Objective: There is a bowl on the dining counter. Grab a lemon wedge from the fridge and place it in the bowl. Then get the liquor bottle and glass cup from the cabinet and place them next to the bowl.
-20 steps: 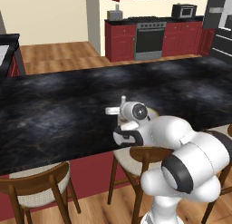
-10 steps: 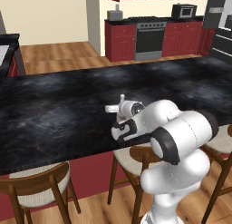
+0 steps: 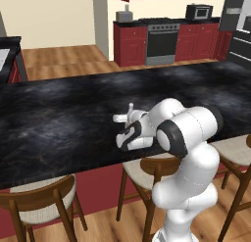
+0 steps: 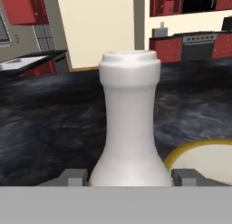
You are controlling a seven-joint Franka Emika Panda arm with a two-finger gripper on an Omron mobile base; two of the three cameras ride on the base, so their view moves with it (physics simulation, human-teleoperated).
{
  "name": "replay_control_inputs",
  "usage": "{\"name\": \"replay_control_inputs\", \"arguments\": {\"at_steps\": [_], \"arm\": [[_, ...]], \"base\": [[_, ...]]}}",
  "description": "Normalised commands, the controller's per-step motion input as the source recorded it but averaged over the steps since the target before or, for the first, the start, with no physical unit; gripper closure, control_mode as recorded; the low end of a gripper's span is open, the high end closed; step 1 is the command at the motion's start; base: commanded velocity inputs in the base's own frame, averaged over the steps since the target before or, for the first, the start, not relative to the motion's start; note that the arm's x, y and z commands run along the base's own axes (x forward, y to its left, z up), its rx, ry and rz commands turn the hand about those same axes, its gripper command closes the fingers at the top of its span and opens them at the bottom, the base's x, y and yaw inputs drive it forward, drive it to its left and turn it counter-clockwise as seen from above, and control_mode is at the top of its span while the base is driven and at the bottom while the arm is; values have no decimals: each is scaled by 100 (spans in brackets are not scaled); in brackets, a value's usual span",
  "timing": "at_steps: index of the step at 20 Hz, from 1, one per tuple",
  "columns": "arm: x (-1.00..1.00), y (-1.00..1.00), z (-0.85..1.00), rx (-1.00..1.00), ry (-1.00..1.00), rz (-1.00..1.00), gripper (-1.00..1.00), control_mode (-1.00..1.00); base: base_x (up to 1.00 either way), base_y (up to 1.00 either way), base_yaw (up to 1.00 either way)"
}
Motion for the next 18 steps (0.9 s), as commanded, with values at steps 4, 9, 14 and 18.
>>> {"name": "replay_control_inputs", "arguments": {"at_steps": [4,9,14,18], "arm": [[32,3,-26,0,0,0,100,-100],[39,4,-21,0,0,0,100,-100],[38,5,-21,0,0,0,100,-100],[40,2,-23,0,0,0,100,-100]], "base": [[0,0,0],[0,0,0],[0,0,0],[0,0,0]]}}
